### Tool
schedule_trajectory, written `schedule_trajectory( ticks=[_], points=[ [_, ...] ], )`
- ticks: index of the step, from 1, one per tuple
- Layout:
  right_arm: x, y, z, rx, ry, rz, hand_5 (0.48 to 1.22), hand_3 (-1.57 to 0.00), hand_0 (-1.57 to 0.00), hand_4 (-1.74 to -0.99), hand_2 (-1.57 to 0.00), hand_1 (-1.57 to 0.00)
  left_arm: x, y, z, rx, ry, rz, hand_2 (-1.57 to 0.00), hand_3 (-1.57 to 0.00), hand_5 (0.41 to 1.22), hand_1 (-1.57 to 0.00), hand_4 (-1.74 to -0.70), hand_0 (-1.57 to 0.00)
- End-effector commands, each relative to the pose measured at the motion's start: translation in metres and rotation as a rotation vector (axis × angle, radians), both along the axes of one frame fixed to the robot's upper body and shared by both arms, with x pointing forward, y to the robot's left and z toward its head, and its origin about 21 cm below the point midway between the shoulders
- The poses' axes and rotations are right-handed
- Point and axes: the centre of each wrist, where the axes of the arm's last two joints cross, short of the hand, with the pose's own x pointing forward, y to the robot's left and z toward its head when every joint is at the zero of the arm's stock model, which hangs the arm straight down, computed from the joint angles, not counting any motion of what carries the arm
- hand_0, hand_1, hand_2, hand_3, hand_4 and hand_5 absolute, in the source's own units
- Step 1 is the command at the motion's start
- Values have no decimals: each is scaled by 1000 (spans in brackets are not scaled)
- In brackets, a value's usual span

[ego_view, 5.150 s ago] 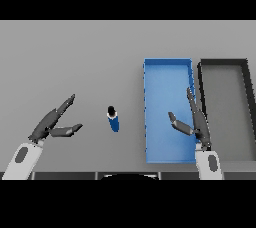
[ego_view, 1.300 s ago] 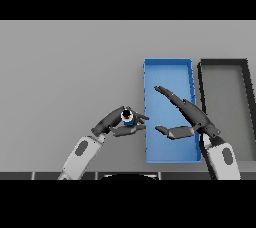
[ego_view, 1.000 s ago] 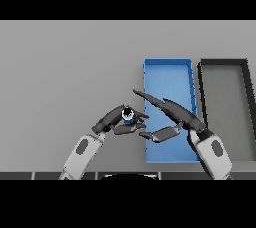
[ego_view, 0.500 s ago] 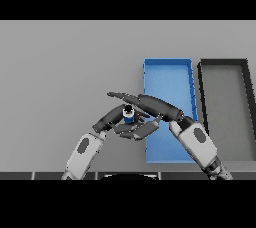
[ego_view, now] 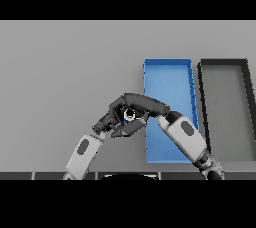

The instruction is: Pick up the blue pipe and place it into the blue bin.

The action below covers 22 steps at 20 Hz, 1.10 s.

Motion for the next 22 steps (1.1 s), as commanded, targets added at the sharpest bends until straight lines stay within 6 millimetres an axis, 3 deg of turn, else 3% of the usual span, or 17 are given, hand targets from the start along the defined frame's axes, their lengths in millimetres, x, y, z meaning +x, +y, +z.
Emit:
schedule_trajectory(
  ticks=[1, 3, 6, 9, 14, 15, 16, 19, 22],
  points=[
    [-1, 0, -2, 22, 14, 5, 650, -1021, -1215, -1581, -1233, -1215, 1, -4, -1, -20, 13, -3, -1571, -1523, 1221, -1571, -1677, -1571],
    [-2, 0, -3, 45, 24, 21, 856, -1186, -1343, -1628, -1354, -1343, 1, -1, -2, -48, 24, -15, -1571, -1502, 1221, -1571, -1699, -1571],
    [-4, 3, -5, 79, -14, 35, 1034, -1357, -1454, -1680, -1460, -1454, 3, -3, 0, -56, 31, -28, -1571, -1441, 1221, -1571, -1718, -1571],
    [-7, 3, -7, 108, -26, 56, 1125, -1462, -1511, -1710, -1514, -1511, 4, -1, 1, -44, 15, -15, -1571, -1433, 1221, -1571, -1728, -1571],
    [-8, 5, -10, 180, -50, 29, 1190, -1535, -1551, -1731, -1552, -1551, 1, 2, 4, -10, -34, 24, -1571, -1454, 1221, -1571, -1724, -1571],
    [-9, 3, -8, 204, -64, 33, 1196, -1542, -1555, -1733, -1556, -1555, 0, 5, 6, 7, -47, 33, -1293, -1166, 1221, -1342, -1599, -1462],
    [-12, 4, -11, 199, -59, 37, 1201, -1548, -1558, -1734, -1559, -1558, -1, 7, 4, 23, -36, 15, -1034, -933, 1221, -1073, -1475, -1169],
    [-13, 8, -8, 132, -12, -1, 1211, -1559, -1565, -1738, -1565, -1565, 4, 13, 2, 92, -39, -32, -529, -477, 1221, -549, -1206, -598],
    [-15, 10, -6, 119, -15, -25, 1216, -1565, -1568, -1739, -1568, -1568, 3, 11, 5, 120, -38, -26, -270, -244, 938, -281, -1047, -306]
  ],
)
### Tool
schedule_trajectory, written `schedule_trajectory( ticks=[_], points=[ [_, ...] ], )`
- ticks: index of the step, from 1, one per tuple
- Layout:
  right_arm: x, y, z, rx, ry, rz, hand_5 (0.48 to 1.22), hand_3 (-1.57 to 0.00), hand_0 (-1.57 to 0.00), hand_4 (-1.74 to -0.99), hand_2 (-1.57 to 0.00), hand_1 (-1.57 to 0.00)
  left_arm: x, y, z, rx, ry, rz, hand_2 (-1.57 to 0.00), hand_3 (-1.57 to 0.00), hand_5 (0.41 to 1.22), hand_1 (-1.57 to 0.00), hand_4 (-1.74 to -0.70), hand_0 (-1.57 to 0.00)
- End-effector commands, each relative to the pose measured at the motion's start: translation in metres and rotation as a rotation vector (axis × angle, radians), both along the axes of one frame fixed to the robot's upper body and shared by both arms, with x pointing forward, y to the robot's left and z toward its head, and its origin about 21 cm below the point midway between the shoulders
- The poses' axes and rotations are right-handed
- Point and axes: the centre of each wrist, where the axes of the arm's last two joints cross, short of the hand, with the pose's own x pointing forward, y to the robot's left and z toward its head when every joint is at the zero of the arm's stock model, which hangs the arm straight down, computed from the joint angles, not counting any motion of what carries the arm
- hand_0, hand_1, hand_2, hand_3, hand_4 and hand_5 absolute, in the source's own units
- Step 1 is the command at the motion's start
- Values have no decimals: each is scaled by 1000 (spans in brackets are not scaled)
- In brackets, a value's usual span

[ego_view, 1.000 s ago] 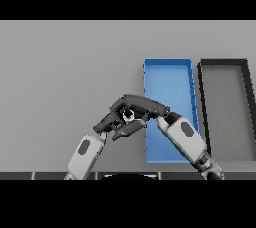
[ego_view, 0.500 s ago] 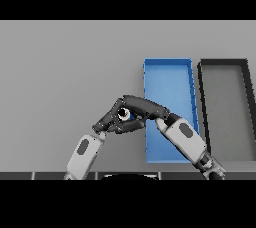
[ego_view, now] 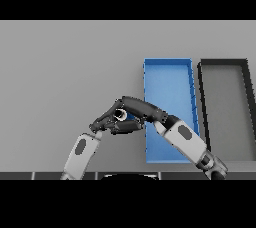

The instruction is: Pick up the blue pipe and place it into the blue bin.

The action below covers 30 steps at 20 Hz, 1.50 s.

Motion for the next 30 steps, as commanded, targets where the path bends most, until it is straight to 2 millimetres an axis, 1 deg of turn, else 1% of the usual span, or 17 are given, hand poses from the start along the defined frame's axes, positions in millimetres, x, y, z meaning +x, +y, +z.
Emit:
schedule_trajectory(
  ticks=[1, 3, 5, 9, 11, 12, 13, 16, 19, 21, 22, 23, 24, 25, 26, 28, 30],
  points=[
    [0, -2, 1, -6, -9, -3, 1217, -1566, -1568, -1740, -1569, -1568, 0, 3, -3, 10, 14, 11, -216, -195, 848, -224, -1017, -244],
    [1, -2, -2, -8, -5, -12, 1218, -1568, -1569, -1740, -1569, -1569, 1, 4, -2, -7, 24, 21, -138, -124, 704, -143, -980, -156],
    [-2, 1, -6, -22, 10, -8, 1219, -1569, -1570, -1740, -1570, -1570, -1, 0, -6, 6, 78, 34, -88, -79, 603, -91, -969, -100],
    [2, -3, -1, 48, 54, 2, 1220, -1570, -1571, -1741, -1571, -1571, 1, 3, -6, 19, 44, 51, -35, -32, 495, -37, -938, -40],
    [3, -5, 9, 88, 94, 14, 1221, -1570, -1571, -1741, -1571, -1571, 2, 0, -9, 37, 59, 54, -22, -20, 482, -23, -922, -25],
    [3, -5, 16, 108, 120, 17, 1221, -1571, -1571, -1741, -1571, -1571, 0, 6, -13, 38, 58, 50, -18, -16, 474, -18, -916, -20],
    [7, -5, 27, 124, 149, 12, 1221, -1571, -1571, -1741, -1571, -1571, -1, 3, -15, 43, 58, 51, -14, -12, 470, -14, -913, -16],
    [11, -6, 63, 175, 162, 43, 1221, -1571, -1571, -1741, -1571, -1571, -2, 3, -11, 42, 58, 49, -7, -6, 450, -7, -907, -8],
    [28, -16, 108, 248, 102, 73, 1221, -1571, -1571, -1741, -1571, -1571, 1, 2, -11, 52, 81, 46, -3, -3, 437, -3, -906, -3],
    [38, -22, 130, 318, 52, -28, 1221, -1571, -1571, -1741, -1571, -1571, 2, 3, -7, 55, 72, 62, -2, -1, 433, -2, -905, -2],
    [43, -30, 146, 333, 19, -88, 1221, -1571, -1571, -1741, -1571, -1571, 2, 5, -6, 67, 78, 64, -1, -1, 432, -1, -902, -1],
    [49, -38, 153, 335, 6, -146, 1221, -1571, -1571, -1741, -1571, -1571, 2, 4, -7, 65, 76, 57, -1, 0, 430, -1, -898, -1],
    [57, -42, 157, 332, 7, -191, 1221, -1571, -1571, -1741, -1571, -1571, 2, 0, -7, 70, 71, 58, 0, 0, 428, 0, -892, 0],
    [67, -50, 160, 334, 18, -247, 1221, -1571, -1571, -1741, -1571, -1571, 0, 5, -10, 66, 73, 57, 0, 0, 425, 0, -890, 0],
    [74, -59, 160, 333, 22, -284, 1221, -1571, -1571, -1741, -1571, -1571, 0, 4, -9, 62, 73, 54, 0, 0, 421, 0, -890, 0],
    [93, -81, 152, 311, 29, -386, 1221, -1571, -1571, -1741, -1571, -1571, 0, 6, -6, 56, 61, 53, 0, 1, 412, 0, -886, 0],
    [101, -105, 141, 276, 42, -472, 1221, -1571, -1571, -1741, -1571, -1571, 0, 7, -5, 68, 48, 61, 1, 1, 412, 1, -877, 1]
  ],
)
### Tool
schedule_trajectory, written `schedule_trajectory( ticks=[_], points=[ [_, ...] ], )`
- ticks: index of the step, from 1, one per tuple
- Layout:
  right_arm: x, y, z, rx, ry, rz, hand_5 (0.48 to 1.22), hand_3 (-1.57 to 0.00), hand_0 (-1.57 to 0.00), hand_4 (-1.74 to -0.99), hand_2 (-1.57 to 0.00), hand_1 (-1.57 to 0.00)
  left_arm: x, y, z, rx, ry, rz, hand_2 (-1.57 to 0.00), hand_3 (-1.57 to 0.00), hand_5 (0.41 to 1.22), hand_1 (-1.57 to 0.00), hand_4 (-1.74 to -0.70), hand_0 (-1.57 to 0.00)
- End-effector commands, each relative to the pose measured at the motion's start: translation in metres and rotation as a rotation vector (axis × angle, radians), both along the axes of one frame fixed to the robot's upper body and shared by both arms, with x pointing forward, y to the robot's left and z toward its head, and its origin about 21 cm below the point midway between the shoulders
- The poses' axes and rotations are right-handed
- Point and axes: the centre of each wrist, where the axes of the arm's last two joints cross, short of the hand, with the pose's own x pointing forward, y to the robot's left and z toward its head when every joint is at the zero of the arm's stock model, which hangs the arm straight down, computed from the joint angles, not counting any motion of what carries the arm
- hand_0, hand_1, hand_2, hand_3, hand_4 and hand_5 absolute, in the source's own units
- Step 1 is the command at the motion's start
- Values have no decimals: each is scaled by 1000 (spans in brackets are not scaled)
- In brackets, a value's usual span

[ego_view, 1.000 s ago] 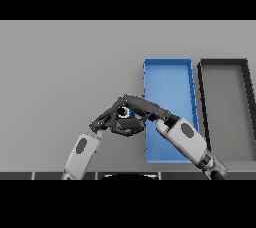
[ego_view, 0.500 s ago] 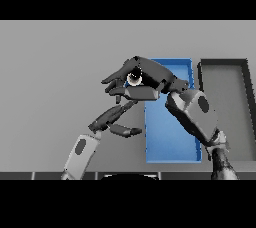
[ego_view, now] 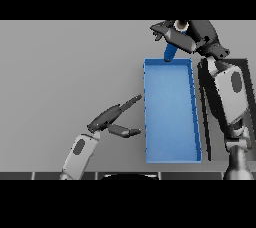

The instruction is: Pick up the blue pipe and place it into the blue bin.

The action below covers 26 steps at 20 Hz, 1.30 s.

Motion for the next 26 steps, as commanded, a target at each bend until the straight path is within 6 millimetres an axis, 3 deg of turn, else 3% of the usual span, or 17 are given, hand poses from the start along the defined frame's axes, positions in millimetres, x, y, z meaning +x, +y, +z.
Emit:
schedule_trajectory(
  ticks=[1, 5, 9, 12, 17, 18, 22, 23, 24, 26],
  points=[
    [-1, -9, -8, 1, 29, -19, 1221, -1571, -1571, -1741, -1571, -1571, 0, 0, 0, 8, 2, -1, 1, 1, 413, 1, -874, 1],
    [-1, -42, -49, -8, 167, -129, 1221, -1571, -1571, -1741, -1571, -1571, 1, 0, -1, 13, 0, 0, 1, 1, 419, 1, -865, 1],
    [-19, -59, -92, -40, 294, -206, 1221, -1571, -1571, -1741, -1571, -1571, -7, -3, -6, -9, 19, -10, 1, 1, 422, 1, -877, 1],
    [-31, -67, -118, -65, 400, -290, 1221, -1571, -1571, -1741, -1571, -1571, -4, 5, -6, 0, 24, 11, 1, 1, 427, 1, -880, 1],
    [-47, -64, -157, -148, 548, -435, 1221, -1521, -1571, -1741, -1571, -1571, -8, -3, -8, 3, 26, -7, 1, 1, 422, 1, -888, 1],
    [-49, -66, -163, -162, 568, -456, 1221, -1255, -1571, -1741, -1571, -1571, -9, 1, -9, 0, 27, -6, 1, 1, 420, 1, -887, 1],
    [-49, -60, -179, -230, 560, -530, 1221, -847, -1571, -1741, -1571, -1548, -9, -1, -6, -1, 18, 1, 1, 1, 421, 1, -883, 1],
    [-47, -59, -181, -244, 563, -547, 1221, -788, -1465, -1678, -1339, -1336, -9, -1, -8, 5, 20, -2, 1, 1, 421, 1, -882, 1],
    [-46, -59, -184, -261, 575, -554, 1221, -630, -1172, -1592, -1071, -1069, -8, 0, -7, 7, 15, -1, 1, 1, 422, 1, -881, 1],
    [-42, -59, -194, -337, 659, -569, 1221, -403, -750, -1413, -685, -684, -8, 3, -5, 2, 11, 5, 1, 1, 425, 1, -878, 1]
  ],
)
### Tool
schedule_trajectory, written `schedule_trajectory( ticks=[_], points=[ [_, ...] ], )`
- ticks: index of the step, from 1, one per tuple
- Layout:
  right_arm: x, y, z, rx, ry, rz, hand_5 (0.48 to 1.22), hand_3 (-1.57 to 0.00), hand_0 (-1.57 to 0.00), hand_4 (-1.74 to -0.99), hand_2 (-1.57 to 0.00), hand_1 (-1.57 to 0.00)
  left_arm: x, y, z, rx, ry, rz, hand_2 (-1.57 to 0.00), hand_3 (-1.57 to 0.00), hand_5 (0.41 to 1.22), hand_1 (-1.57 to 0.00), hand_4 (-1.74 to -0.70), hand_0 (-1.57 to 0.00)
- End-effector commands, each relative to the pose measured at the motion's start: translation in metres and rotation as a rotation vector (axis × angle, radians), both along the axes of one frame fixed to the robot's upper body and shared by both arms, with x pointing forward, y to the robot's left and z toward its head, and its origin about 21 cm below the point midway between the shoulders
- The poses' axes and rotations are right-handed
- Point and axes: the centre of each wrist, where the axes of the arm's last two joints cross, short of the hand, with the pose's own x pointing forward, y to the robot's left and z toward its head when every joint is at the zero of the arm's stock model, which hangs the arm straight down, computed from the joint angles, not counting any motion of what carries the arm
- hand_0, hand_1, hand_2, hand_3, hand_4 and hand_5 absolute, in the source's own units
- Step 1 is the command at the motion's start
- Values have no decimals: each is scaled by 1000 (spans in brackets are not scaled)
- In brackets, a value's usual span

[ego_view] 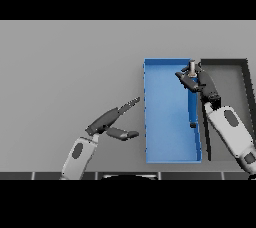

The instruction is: Pick up the blue pipe and place it into the blue bin.

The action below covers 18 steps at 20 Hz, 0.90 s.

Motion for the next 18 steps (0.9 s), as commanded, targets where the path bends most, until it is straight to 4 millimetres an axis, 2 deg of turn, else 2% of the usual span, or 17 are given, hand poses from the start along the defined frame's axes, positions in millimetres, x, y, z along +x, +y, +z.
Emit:
schedule_trajectory(
  ticks=[1, 4, 7, 8, 14, 18],
  points=[
    [2, -6, -9, -32, 69, 12, 1221, -322, -599, -1337, -548, -547, 0, 0, 1, 1, 2, 2, 1, 1, 427, 1, -878, 1],
    [-1, -10, -20, -170, 228, 110, 1084, -164, -306, -1175, -280, -279, 1, -4, 4, -2, 11, -1, 1, 1, 429, 1, -881, 1],
    [-2, -2, -13, -242, 265, 177, 934, -84, -156, -1083, -143, -143, -2, -8, 4, -6, 14, -5, 1, 1, 428, 1, -886, 1],
    [-4, 2, -15, -255, 275, 193, 898, -67, -125, -1078, -114, -114, -1, -3, 4, -4, 10, 2, 1, 1, 426, 1, -886, 1],
    [-1, 3, -17, -316, 278, 210, 734, -17, -32, -1038, -29, -29, 0, -2, 5, 3, 11, 2, 1, 1, 429, 1, -887, 1],
    [0, 1, -17, -345, 281, 217, 672, -6, -13, -1022, -11, -11, -2, -2, 2, -2, 9, 1, 1, 1, 431, 1, -887, 1]
  ],
)
